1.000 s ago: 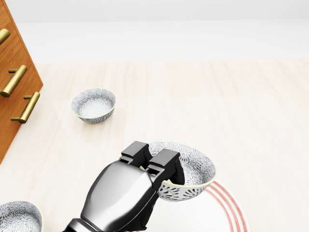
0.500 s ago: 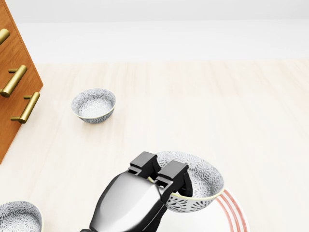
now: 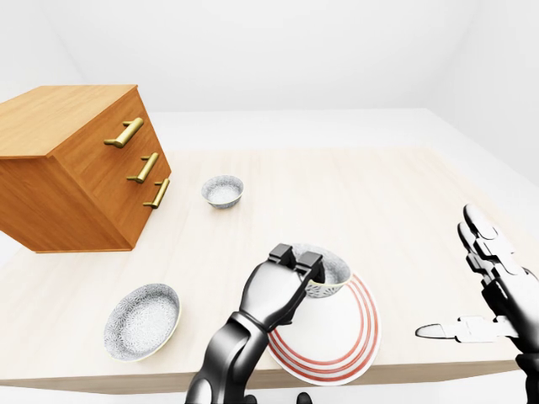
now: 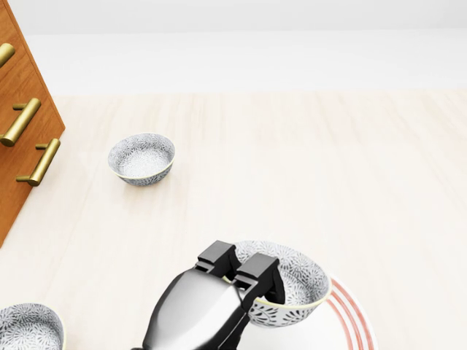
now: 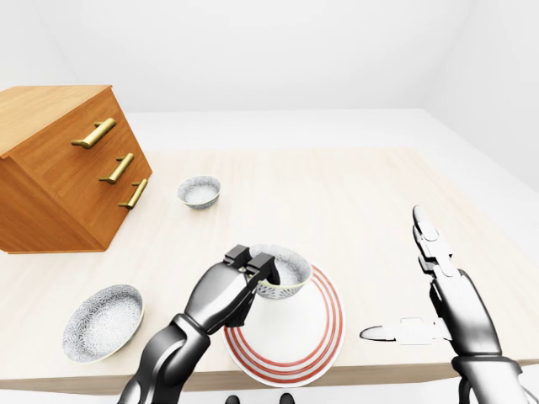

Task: Put the bowl in the middle on the plate.

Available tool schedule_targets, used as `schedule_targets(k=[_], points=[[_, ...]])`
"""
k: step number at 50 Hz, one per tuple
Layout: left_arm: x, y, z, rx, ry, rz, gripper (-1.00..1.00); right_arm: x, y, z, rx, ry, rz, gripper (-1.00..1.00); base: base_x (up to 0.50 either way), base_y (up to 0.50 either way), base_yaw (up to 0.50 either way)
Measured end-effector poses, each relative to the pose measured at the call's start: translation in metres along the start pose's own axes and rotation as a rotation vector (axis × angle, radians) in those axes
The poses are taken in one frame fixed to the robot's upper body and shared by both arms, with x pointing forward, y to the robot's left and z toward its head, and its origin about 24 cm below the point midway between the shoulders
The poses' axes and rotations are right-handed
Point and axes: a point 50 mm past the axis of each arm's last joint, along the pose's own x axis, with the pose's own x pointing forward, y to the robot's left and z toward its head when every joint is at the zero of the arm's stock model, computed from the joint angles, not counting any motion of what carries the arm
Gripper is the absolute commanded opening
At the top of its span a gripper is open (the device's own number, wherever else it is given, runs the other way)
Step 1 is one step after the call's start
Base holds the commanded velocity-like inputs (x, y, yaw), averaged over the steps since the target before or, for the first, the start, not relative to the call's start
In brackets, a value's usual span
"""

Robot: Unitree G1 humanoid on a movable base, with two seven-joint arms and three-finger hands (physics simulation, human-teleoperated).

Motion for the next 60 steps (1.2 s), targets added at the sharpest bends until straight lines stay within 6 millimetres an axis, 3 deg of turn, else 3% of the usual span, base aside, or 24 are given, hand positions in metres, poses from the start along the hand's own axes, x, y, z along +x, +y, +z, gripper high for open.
schedule_targets(k=[26, 60], points=[[0.003, -0.021, -0.011, -0.019, 0.03, -0.031, -1.0, 0.0, 0.0, 0.001, -0.004, -0.004, 0.0, 1.0, 0.0, 0.0, 0.0], [0.002, -0.032, -0.002, -0.043, 0.0, -0.042, -1.0, 0.001, 0.001, -0.002, 0.003, 0.008, 0.005, 1.0, 0.0, 0.0, 0.0]])
